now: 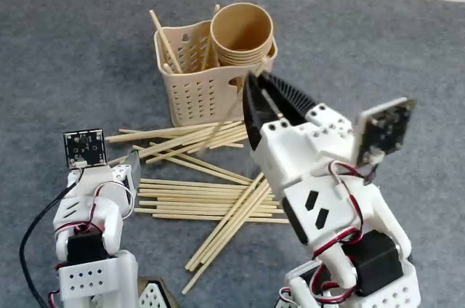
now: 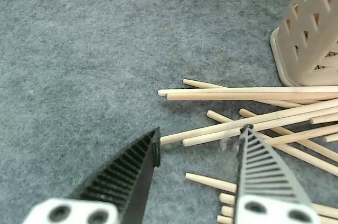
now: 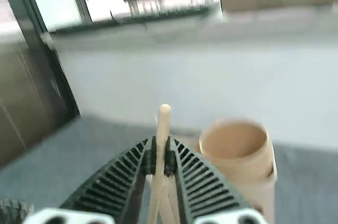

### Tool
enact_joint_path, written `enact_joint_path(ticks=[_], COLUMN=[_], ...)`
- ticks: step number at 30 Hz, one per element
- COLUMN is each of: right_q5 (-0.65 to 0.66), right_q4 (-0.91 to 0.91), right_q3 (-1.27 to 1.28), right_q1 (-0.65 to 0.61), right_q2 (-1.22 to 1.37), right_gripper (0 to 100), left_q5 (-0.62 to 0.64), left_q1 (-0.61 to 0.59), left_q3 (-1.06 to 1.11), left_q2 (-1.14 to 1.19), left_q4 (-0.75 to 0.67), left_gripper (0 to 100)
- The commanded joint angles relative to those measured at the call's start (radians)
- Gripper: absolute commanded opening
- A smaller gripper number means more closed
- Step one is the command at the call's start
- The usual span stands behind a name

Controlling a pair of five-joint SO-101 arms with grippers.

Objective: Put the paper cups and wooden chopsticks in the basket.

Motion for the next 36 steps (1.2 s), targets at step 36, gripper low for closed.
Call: enact_joint_path(ticks=[36], right_q5=[0.361], right_q4=[-0.883], right_q3=[0.170], right_q1=[-0.064], right_q2=[0.651], right_gripper=[2.3], left_q5=[-0.006], left_q1=[-0.005], left_q3=[-0.007], left_q2=[-0.012], left_q4=[-0.018], left_gripper=[23])
